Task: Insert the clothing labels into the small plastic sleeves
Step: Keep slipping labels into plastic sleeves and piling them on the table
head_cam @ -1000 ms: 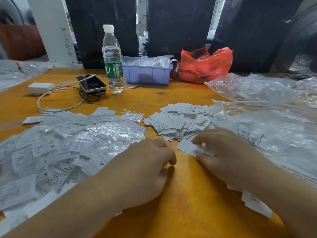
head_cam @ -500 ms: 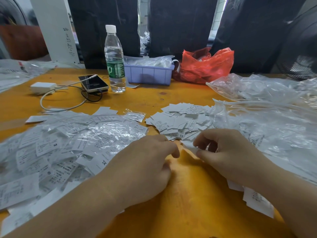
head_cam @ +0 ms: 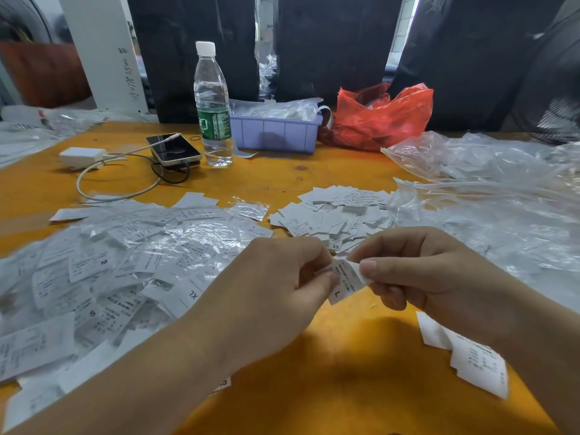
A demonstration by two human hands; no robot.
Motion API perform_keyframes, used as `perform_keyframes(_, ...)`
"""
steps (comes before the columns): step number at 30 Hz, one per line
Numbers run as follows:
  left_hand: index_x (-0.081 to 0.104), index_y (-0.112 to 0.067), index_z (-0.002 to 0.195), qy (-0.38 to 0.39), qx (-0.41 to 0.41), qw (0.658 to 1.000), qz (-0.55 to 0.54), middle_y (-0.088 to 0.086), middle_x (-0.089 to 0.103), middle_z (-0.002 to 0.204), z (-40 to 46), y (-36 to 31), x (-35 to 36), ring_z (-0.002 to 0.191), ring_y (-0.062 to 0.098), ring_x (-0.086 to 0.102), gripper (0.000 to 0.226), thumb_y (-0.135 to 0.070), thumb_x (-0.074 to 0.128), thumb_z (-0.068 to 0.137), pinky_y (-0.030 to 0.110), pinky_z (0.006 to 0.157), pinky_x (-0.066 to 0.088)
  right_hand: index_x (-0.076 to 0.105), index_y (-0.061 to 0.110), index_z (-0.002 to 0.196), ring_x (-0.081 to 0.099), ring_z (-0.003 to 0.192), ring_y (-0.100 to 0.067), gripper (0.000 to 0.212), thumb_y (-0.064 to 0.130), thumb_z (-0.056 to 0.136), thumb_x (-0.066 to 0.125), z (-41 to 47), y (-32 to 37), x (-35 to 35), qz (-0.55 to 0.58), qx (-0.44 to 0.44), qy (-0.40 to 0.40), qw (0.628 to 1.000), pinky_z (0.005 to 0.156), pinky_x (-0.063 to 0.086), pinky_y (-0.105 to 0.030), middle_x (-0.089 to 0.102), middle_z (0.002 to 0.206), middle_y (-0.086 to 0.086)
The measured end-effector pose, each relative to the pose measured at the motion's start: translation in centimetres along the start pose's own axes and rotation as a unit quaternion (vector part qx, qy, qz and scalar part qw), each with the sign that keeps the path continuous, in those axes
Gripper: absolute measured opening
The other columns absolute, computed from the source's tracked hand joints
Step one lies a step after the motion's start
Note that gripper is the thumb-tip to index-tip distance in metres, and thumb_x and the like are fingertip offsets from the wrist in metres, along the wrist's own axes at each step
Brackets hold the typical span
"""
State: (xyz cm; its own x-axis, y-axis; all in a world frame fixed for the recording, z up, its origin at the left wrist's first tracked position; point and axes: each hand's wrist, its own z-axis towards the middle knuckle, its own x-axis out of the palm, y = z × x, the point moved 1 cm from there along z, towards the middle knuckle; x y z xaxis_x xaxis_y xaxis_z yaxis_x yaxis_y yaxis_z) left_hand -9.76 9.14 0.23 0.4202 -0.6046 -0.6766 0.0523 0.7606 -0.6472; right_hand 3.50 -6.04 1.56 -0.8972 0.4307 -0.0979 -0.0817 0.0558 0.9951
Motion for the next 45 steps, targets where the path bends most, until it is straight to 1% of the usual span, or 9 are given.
perform_keyframes(7,0.058,-0.040,0.094,0.017,0.023,1.000,-0.007,-0.017,0.065,0.079,-0.3,-0.4,0.4,0.073,0.006,0.063,0.018,-0.053,0.053,0.083,0.033,0.063,0.051,0.074,0.011,0.088,0.054,0.055,-0.012,0.024,0.018,0.066,0.083,-0.2,0.3,0.2,-0.017,-0.006,-0.008,1.000,0.047,0.040,-0.021,0.059,0.062,-0.005)
perform_keyframes(11,0.057,-0.036,0.086,0.021,0.051,0.998,-0.002,-0.012,0.063,0.074,-0.3,-0.8,0.6,0.072,0.007,0.061,0.012,-0.048,0.056,0.085,0.035,0.062,0.049,0.072,0.007,0.089,0.054,0.056,-0.014,0.020,0.019,0.074,0.074,-0.2,0.1,0.5,-0.031,-0.014,0.004,0.999,0.048,0.040,-0.022,0.059,0.065,-0.012)
perform_keyframes(13,0.057,-0.032,0.084,0.018,0.057,0.998,0.007,-0.009,0.061,0.071,-0.3,-0.8,0.6,0.069,0.010,0.059,0.015,-0.046,0.055,0.086,0.038,0.061,0.049,0.073,0.011,0.088,0.054,0.060,-0.020,0.019,0.026,0.076,0.072,-0.3,0.2,0.5,-0.078,-0.030,-0.004,0.996,0.050,0.042,-0.023,0.061,0.069,-0.017)
perform_keyframes(18,0.053,-0.029,0.078,0.012,0.053,0.998,0.012,-0.003,0.059,0.069,-0.5,-0.9,0.3,0.065,0.020,0.056,0.017,-0.044,0.050,0.086,0.044,0.059,0.045,0.072,0.026,0.083,0.060,0.061,-0.008,0.025,0.049,0.081,0.061,-1.1,1.1,-0.3,-0.249,-0.085,-0.069,0.962,0.056,0.047,-0.023,0.066,0.067,0.001)
perform_keyframes(24,0.052,-0.042,0.092,0.007,0.054,0.998,0.012,-0.007,0.062,0.076,-0.5,-0.6,0.5,0.068,0.017,0.059,0.007,-0.044,0.047,0.088,0.036,0.056,0.047,0.068,0.029,0.081,0.052,0.046,-0.010,0.011,0.026,0.089,0.061,-1.5,1.8,-1.8,-0.459,-0.104,-0.188,0.862,0.045,0.040,-0.024,0.062,0.057,0.004)
perform_keyframes(28,0.053,-0.052,0.102,0.007,0.058,0.998,0.002,-0.014,0.060,0.085,-0.6,-0.6,0.7,0.072,0.015,0.060,0.019,-0.041,0.050,0.087,0.032,0.059,0.048,0.071,0.028,0.090,0.055,0.053,-0.003,0.014,0.022,0.090,0.059,-2.2,2.8,-2.2,-0.521,-0.079,-0.241,0.815,0.052,0.044,-0.025,0.061,0.062,0.015)
perform_keyframes(36,0.053,-0.054,0.107,-0.008,0.077,0.997,0.003,-0.014,0.062,0.082,-0.4,-0.4,1.4,0.077,0.008,0.063,0.023,-0.041,0.051,0.087,0.025,0.057,0.049,0.054,0.043,0.121,0.056,0.088,-0.006,0.025,0.044,0.097,0.047,-2.9,2.5,-0.5,-0.579,0.116,-0.102,0.801,0.075,0.047,-0.023,0.058,0.113,0.015)
perform_keyframes(40,0.051,-0.061,0.115,-0.005,0.069,0.997,0.015,-0.020,0.063,0.086,-0.3,-0.3,1.4,0.082,0.002,0.062,0.030,-0.049,0.048,0.087,0.019,0.060,0.051,0.060,0.041,0.115,0.058,0.074,-0.010,0.032,0.020,0.096,0.047,-3.0,3.3,-1.8,-0.575,0.110,-0.161,0.795,0.069,0.054,-0.029,0.062,0.105,0.007)
perform_keyframes(45,0.060,-0.052,0.108,-0.029,0.072,0.997,0.030,-0.024,0.065,0.087,-0.3,-0.4,2.0,0.079,-0.004,0.063,0.025,-0.042,0.055,0.085,0.007,0.049,0.043,0.065,0.024,0.109,0.059,0.095,-0.021,0.031,0.008,0.087,0.048,-3.3,4.2,-4.1,-0.601,0.116,-0.262,0.746,0.083,0.052,-0.035,0.059,0.111,0.000)
